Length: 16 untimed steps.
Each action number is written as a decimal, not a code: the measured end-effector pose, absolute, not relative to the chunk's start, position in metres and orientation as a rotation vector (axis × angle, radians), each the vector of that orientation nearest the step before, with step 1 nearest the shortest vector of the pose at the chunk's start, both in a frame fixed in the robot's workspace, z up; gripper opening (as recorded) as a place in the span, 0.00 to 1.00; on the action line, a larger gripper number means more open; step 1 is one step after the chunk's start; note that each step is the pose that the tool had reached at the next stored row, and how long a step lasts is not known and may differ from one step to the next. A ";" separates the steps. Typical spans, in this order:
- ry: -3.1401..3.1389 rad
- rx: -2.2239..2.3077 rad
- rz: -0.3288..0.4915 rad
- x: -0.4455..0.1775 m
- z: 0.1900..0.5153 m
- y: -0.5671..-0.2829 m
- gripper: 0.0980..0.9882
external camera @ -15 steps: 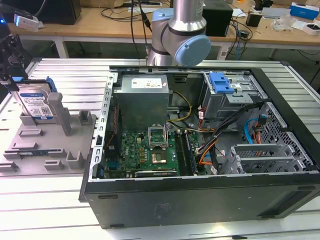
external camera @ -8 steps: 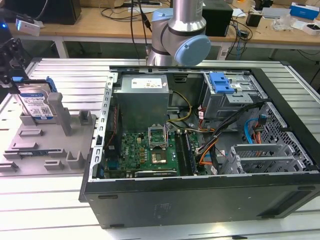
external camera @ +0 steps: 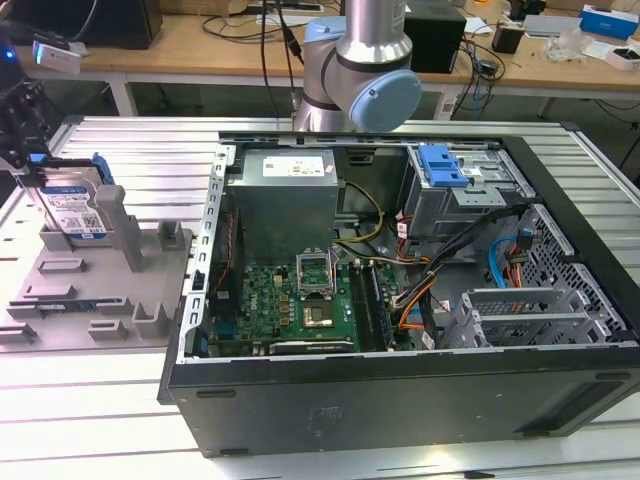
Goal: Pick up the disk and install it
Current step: 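Pick up the disk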
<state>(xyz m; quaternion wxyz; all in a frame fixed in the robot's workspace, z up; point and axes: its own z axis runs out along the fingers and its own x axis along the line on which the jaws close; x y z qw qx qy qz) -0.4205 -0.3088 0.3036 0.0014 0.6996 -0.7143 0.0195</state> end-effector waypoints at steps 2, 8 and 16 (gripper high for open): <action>-2.242 2.196 0.061 -0.421 0.303 -0.309 0.40; -2.242 2.196 0.061 -0.421 0.301 -0.309 0.40; -2.242 2.196 0.061 -0.420 0.299 -0.310 0.40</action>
